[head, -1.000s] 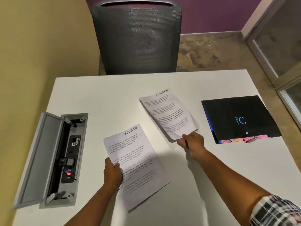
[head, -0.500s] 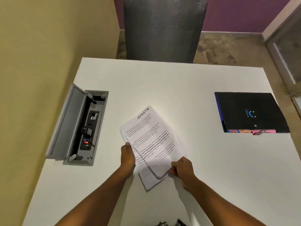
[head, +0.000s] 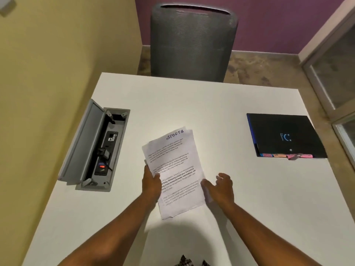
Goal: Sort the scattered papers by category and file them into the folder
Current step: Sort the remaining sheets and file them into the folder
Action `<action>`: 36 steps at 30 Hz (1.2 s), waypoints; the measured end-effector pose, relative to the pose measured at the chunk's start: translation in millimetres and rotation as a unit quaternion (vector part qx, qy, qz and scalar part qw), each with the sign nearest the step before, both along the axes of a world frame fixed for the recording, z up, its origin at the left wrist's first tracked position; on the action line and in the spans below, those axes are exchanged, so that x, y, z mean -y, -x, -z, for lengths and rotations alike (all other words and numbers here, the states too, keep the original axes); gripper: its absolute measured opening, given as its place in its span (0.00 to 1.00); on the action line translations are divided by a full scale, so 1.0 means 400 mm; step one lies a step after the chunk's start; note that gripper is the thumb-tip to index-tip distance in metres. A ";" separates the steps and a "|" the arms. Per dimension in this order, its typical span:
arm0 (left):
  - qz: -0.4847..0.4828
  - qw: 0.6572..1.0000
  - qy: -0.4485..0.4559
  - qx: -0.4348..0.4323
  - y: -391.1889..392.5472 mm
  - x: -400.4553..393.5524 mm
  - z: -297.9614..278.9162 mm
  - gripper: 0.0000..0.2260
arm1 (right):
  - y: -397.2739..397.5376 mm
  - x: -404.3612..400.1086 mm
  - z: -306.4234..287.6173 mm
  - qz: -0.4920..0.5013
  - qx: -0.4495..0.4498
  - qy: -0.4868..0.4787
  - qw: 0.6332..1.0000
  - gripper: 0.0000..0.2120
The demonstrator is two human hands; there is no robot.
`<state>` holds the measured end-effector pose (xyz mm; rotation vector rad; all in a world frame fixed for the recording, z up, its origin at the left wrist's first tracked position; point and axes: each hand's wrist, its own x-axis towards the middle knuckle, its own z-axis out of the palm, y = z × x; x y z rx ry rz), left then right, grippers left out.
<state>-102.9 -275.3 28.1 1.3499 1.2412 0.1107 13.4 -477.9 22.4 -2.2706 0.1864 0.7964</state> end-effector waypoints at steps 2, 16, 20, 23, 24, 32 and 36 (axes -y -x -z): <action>0.023 0.999 -0.006 0.037 0.004 0.008 -0.038 0.18 | -0.034 -0.018 -0.045 -0.032 0.044 -0.014 0.998 0.42; 0.077 0.963 -0.135 0.219 0.006 0.091 -0.261 0.24 | -0.014 -0.081 -0.306 0.016 0.161 -0.293 0.942 0.19; 0.063 0.958 -0.165 0.227 0.035 0.118 -0.250 0.18 | 0.049 -0.050 -0.274 0.063 0.198 -0.294 0.933 0.24; 0.083 0.956 -0.193 0.203 0.051 0.122 -0.229 0.14 | 0.075 -0.039 -0.251 0.048 0.180 -0.267 0.945 0.25; 0.090 0.956 -0.199 0.197 0.053 0.122 -0.224 0.13 | 0.077 -0.039 -0.244 0.044 0.174 -0.255 0.950 0.23; 0.091 0.959 -0.189 0.188 0.065 0.110 -0.192 0.12 | 0.098 -0.015 -0.223 0.052 0.160 -0.250 0.954 0.18; 0.113 0.964 -0.172 0.171 0.082 0.109 -0.164 0.10 | 0.107 0.000 -0.186 0.049 0.143 -0.212 0.966 0.09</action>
